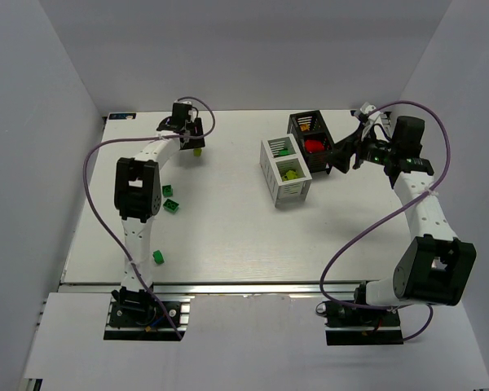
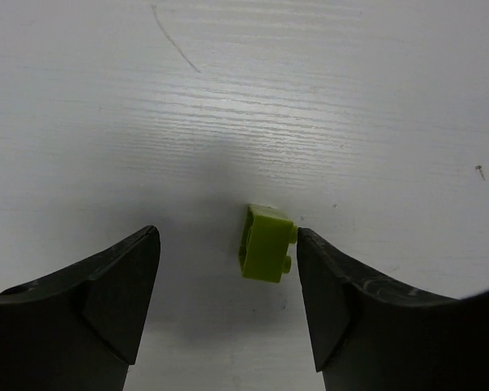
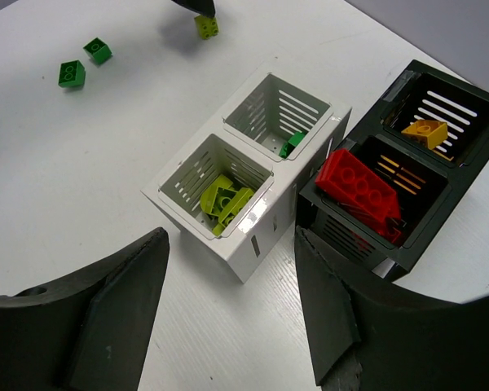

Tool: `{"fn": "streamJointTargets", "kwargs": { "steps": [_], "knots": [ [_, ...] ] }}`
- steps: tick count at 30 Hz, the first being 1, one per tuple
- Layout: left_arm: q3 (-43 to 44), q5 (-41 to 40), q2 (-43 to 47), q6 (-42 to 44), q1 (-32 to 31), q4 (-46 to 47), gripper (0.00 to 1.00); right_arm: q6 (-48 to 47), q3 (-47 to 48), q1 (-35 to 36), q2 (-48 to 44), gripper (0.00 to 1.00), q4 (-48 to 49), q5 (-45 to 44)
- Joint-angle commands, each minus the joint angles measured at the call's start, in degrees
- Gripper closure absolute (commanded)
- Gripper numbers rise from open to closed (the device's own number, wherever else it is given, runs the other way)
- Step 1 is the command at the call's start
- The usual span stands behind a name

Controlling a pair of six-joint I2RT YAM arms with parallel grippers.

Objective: Sort the legos into containers by color

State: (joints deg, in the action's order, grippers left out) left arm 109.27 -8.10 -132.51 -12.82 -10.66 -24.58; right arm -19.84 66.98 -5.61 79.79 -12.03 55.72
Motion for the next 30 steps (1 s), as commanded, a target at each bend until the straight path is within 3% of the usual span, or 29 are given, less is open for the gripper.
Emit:
{"fn": "streamJointTargets", "kwargs": {
  "steps": [1, 7, 18, 22, 28, 30],
  "knots": [
    [1.3, 0.1, 0.5, 0.7, -0.9, 1.9, 0.23, 0.4, 2.3, 0.2, 0.1, 0.32, 0.9, 1.1],
    [1.3, 0.2, -0.7, 0.1, -2.0, 2.6, 0.27, 0.6, 2.5, 0.2, 0.4, 0.32, 1.0, 1.1],
    [0.9, -1.3, -2.1, -0.9, -2.3, 2.6, 0.48, 0.8, 2.7, 0.2, 0.3, 0.32, 1.3, 1.2],
    [0.8, -1.7, -2.0, -1.1, -2.4, 2.3, 0.52, 0.9, 2.7, 0.2, 0.2, 0.32, 1.3, 1.6],
    [0.1, -1.4, -1.1, -1.8, -2.4, 2.2, 0.69, 1.1, 3.0, 0.2, -0.2, 0.32, 1.3, 1.6],
    [-0.5, -0.1, 0.4, -2.5, -2.3, 2.3, 0.81, 1.1, 3.0, 0.2, -0.4, 0.32, 1.2, 1.7]
  ]
}}
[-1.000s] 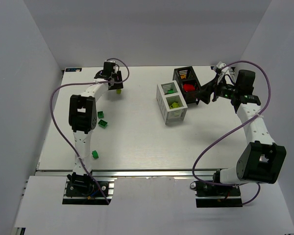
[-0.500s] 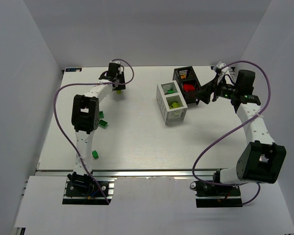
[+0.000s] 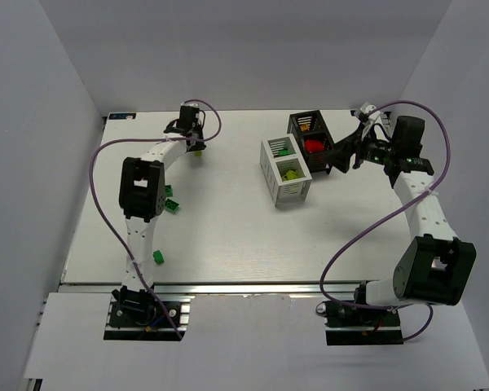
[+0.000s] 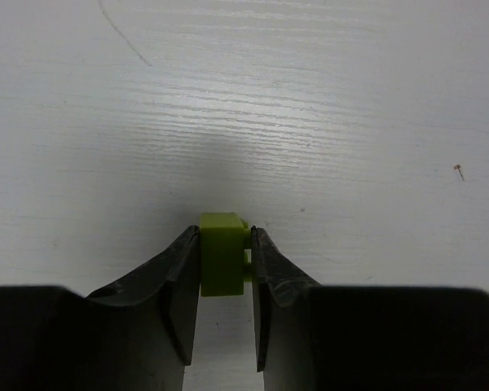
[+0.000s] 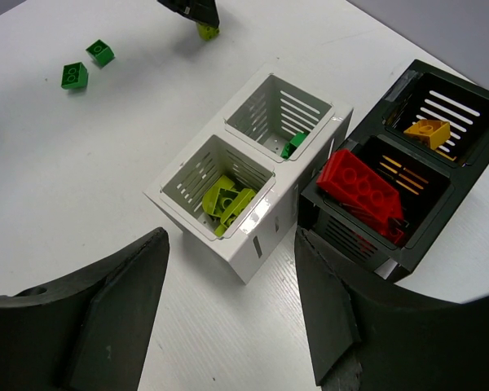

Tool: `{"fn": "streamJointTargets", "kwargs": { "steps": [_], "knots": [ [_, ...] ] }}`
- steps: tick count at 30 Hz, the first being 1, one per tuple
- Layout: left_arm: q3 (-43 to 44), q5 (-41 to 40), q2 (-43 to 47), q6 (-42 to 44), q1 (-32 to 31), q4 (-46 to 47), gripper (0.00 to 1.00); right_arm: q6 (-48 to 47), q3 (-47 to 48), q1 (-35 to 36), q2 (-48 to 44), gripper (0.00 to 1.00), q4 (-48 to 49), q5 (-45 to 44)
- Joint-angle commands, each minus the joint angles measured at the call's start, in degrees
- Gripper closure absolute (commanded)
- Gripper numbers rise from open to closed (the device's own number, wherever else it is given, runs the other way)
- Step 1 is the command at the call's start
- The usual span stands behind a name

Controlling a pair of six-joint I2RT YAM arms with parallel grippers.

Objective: Sort the legos into containers by color

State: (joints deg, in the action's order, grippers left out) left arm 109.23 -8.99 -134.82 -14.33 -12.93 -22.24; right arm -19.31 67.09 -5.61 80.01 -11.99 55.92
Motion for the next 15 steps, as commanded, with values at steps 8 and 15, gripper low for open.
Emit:
{"fn": "streamJointTargets", "kwargs": {
  "steps": [8, 15],
  "knots": [
    [-19.0, 17.6, 20.9, -7.6, -2.6, 10.1, 0.97, 0.5, 2.5, 0.2, -1.4, 0.38, 0.7, 1.3],
    [-43.6, 29.1, 41.8, -21.0, -11.0, 32.8, 1.00, 0.7, 2.3, 0.2, -1.0, 1.00, -1.6, 1.7]
  ]
}}
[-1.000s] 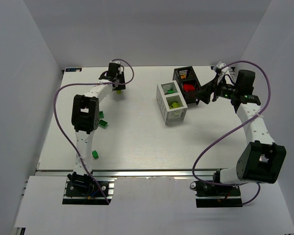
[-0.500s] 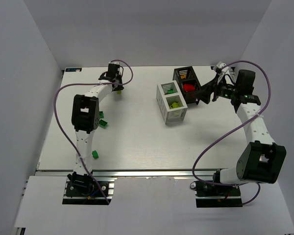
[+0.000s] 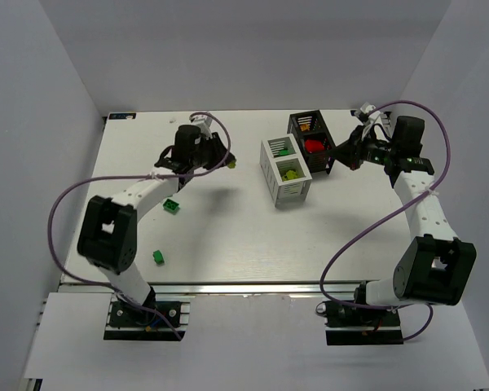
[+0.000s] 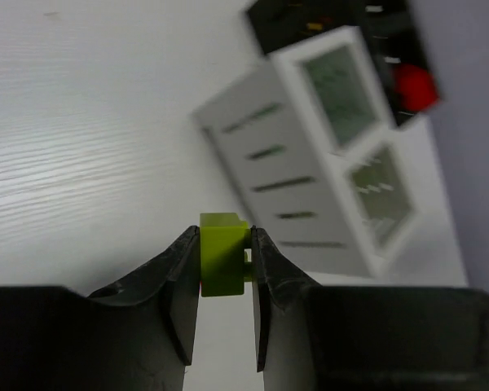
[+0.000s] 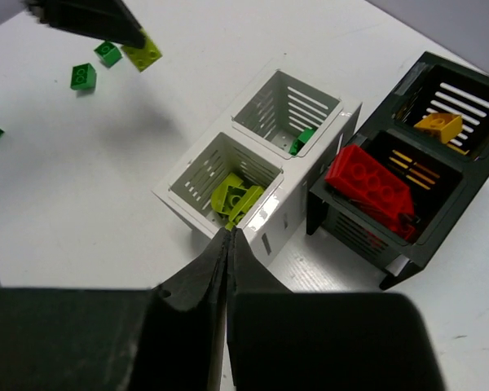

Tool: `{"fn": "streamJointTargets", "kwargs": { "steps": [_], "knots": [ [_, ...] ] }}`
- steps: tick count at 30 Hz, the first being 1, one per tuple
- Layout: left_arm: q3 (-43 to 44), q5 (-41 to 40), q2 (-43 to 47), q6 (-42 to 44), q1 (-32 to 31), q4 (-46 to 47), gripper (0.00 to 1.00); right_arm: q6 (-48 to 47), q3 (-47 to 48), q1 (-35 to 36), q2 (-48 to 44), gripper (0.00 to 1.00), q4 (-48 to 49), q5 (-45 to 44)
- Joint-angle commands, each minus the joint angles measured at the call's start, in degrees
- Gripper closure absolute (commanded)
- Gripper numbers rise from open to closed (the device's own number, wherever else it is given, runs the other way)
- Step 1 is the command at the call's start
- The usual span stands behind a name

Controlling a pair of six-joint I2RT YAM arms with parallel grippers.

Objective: Sort the legos into containers by color

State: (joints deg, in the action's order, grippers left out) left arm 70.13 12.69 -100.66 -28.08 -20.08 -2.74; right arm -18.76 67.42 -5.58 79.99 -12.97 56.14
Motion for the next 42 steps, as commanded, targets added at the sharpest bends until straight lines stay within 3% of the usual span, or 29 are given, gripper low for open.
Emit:
{"fn": "streamJointTargets", "kwargs": {
  "steps": [1, 5, 12, 24, 25, 29, 33, 39, 42],
  "knots": [
    [-5.7, 7.4, 8.8, -8.0, -5.0, 14.1, 1.00, 0.2, 2.0, 0.1, -1.0, 1.00, -0.9, 1.5],
    [-7.9, 5.4, 11.5, -10.0, -10.9, 17.1, 1.00, 0.3, 1.3, 0.1, -1.8, 1.00, -1.3, 1.4],
    [-2.8, 2.7, 6.0, -10.9, -19.5, 20.1, 1.00, 0.0, -0.1, 0.1, -4.0, 1.00, -1.8, 1.1],
    [9.8, -4.5, -5.9, -8.0, -21.8, 16.2, 0.93, -1.5, -1.0, 0.1, -5.8, 1.00, -3.0, 1.3],
    [10.2, -5.1, -6.3, -7.9, -21.8, 15.7, 0.91, -1.5, -1.1, 0.1, -5.8, 0.99, -3.0, 1.3],
    [12.0, -7.1, -7.4, -7.9, -22.2, 12.5, 0.65, -1.5, -1.3, 0.1, -5.9, 0.90, -3.1, 1.3],
    [12.7, -8.2, -7.2, -7.5, -22.5, 11.4, 0.49, -1.6, -1.3, 0.1, -5.7, 0.80, -3.1, 1.3],
    [13.5, -8.6, -6.7, -7.2, -22.5, 10.0, 0.41, -1.7, -0.8, 0.1, -5.5, 0.70, -3.2, 1.6],
    [13.5, -11.8, -3.8, -6.7, -22.4, 7.9, 0.41, -4.3, 0.5, 0.7, -5.1, 0.58, -5.4, 2.9]
  ]
}}
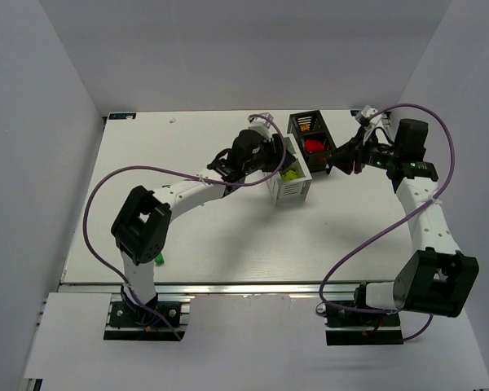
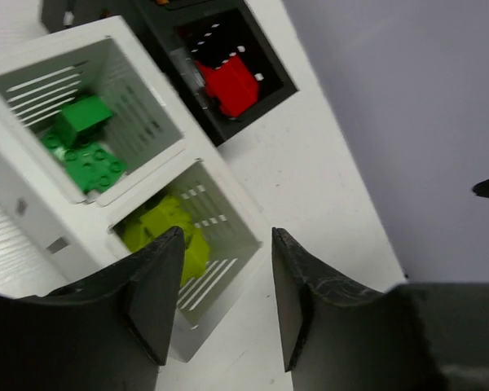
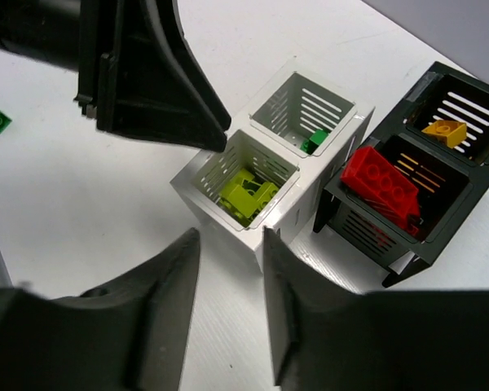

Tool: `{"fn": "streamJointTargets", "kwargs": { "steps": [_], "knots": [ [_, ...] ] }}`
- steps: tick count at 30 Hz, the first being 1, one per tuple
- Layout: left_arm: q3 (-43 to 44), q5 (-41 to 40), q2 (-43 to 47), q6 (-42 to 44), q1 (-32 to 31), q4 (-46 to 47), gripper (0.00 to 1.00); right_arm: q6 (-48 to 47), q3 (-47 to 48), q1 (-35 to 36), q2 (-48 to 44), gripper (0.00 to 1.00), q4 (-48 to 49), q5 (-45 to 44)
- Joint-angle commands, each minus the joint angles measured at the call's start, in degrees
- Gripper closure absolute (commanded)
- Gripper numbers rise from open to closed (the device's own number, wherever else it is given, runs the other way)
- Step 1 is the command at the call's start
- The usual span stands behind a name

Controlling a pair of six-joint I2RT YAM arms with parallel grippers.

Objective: Sort the legos into containers by color

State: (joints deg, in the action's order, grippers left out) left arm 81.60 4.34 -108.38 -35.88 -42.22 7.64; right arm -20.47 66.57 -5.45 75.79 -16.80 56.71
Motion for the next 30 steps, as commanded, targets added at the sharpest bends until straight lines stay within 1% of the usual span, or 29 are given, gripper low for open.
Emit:
{"fn": "streamJointTargets", "kwargs": {
  "steps": [1, 2, 3, 4, 5, 6, 7, 8, 9, 10, 11, 12, 13, 14, 15, 16, 17, 18, 19, 20, 21, 22, 23, 24, 25, 26, 27, 28, 30],
  "knots": [
    [0.9, -6.3, 6.7, 1.1, -0.1, -4.4, 0.44, -7.3, 2.2, 1.1, -0.6, 0.55, -3.5, 3.0],
    [0.0, -8.4, 8.5, 0.7, 0.2, -5.4, 0.47, -10.2, 3.1, 3.0, 0.1, 0.53, -5.9, 3.3],
    [-1.5, -10.1, 10.4, 0.5, 0.6, -6.3, 0.51, -13.2, 5.2, 4.2, 0.3, 0.49, -10.8, 3.1],
    [-4.9, -13.4, 15.1, 0.1, 0.9, -8.3, 0.62, -15.9, 6.0, 5.3, 1.0, 0.47, -12.9, 2.2],
    [-7.0, -15.3, 17.6, -1.3, 1.7, -10.3, 0.67, -19.4, 6.7, 8.8, 1.2, 0.46, -14.3, 1.5],
    [-8.9, -17.2, 20.4, -2.3, 2.3, -11.9, 0.71, -20.1, 7.0, 10.4, 1.3, 0.45, -15.1, 0.5],
    [-10.8, -20.5, 23.1, -3.7, 2.9, -16.4, 0.72, -20.3, 6.9, 11.9, 1.4, 0.45, -14.9, -0.2],
    [-14.6, -21.0, 28.3, -5.9, 4.9, -18.7, 0.71, -20.1, 6.7, 15.0, 1.6, 0.45, -14.7, -1.4],
    [-16.5, -20.9, 30.8, -6.7, 6.3, -20.7, 0.69, -19.4, 6.2, 16.9, 1.8, 0.45, -14.2, -2.2],
    [-18.2, -20.3, 33.3, -7.9, 7.6, -25.7, 0.54, -17.6, 5.8, 19.0, 2.2, 0.45, -11.5, -5.4],
    [-21.2, -20.2, 37.9, -10.0, 10.6, -28.6, 0.47, -15.1, 5.1, 23.3, 2.3, 0.46, -9.0, -7.8],
    [-22.4, -20.2, 40.2, -10.7, 12.2, -31.3, 0.43, -7.0, 4.1, 25.9, 2.4, 0.46, -5.5, -11.2],
    [-23.4, -20.2, 42.3, -11.1, 13.6, -36.4, 0.39, -3.8, 2.5, 28.4, 3.4, 0.45, -0.3, -17.7],
    [-24.1, -21.8, 44.5, -11.6, 16.0, -39.1, 0.31, -2.0, 2.5, 33.8, 4.4, 0.44, 0.5, -20.1],
    [-24.6, -23.4, 48.5, -11.8, 16.9, -41.4, 0.28, 0.9, 2.9, 36.7, 5.6, 0.43, 1.1, -22.7],
    [-24.5, -25.1, 50.3, -12.0, 17.4, -45.8, 0.24, 2.5, 3.5, 39.4, 7.9, 0.42, 2.0, -27.2],
    [-24.0, -28.9, 52.0, -12.6, 18.1, -48.0, 0.17, 4.6, 3.6, 44.0, 9.2, 0.38, 5.2, -29.5],
    [-22.6, -30.9, 54.7, -13.3, 18.2, -50.2, 0.15, 7.0, 3.8, 46.2, 10.4, 0.35, 7.1, -32.5],
    [-21.8, -32.9, 55.8, -13.9, 18.2, -54.0, 0.13, 11.1, 4.4, 48.2, 14.2, 0.34, 8.3, -35.7],
    [-21.0, -35.3, 56.7, -14.7, 18.2, -55.7, 0.13, 12.6, 7.6, 51.9, 16.7, 0.33, 9.0, -41.2],
    [-20.2, -36.2, 57.5, -15.3, 18.2, -57.3, 0.11, 14.2, 10.1, 53.4, 19.3, 0.31, 8.5, -43.4],
    [-18.9, -37.2, 59.2, -16.1, 18.2, -60.1, 0.10, 17.6, 12.9, 54.5, 25.0, 0.30, 7.6, -46.1],
    [-18.5, -38.3, 60.1, -17.0, 18.2, -61.0, 0.09, 18.5, 19.6, 56.1, 28.2, 0.26, 4.7, -45.7],
    [-18.4, -38.8, 61.2, -17.3, 18.2, -61.5, 0.08, 19.0, 22.9, 56.8, 31.0, 0.24, 3.6, -44.8],
    [-18.4, -39.1, 63.4, -17.5, 18.2, -61.8, 0.07, 19.4, 25.7, 57.4, 35.8, 0.21, 3.3, -44.0],
    [-18.6, -39.3, 64.5, -17.6, 18.2, -62.0, 0.06, 19.4, 30.0, 58.5, 37.9, 0.15, 3.4, -43.7],
    [-18.5, -39.5, 65.3, -17.7, 18.2, -62.1, 0.06, 19.2, 32.2, 59.1, 39.9, 0.12, 3.5, -43.3],
    [-18.4, -39.9, 66.2, -17.7, 18.2, -62.9, 0.04, 19.1, 34.7, 59.5, 44.3, 0.10, 3.0, -42.6],
    [-17.8, -40.3, 67.5, -18.1, 18.2, -64.2, 0.02, 19.3, 41.3, 60.5, 48.3, 0.11, 1.8, -42.0]
  ]
}}
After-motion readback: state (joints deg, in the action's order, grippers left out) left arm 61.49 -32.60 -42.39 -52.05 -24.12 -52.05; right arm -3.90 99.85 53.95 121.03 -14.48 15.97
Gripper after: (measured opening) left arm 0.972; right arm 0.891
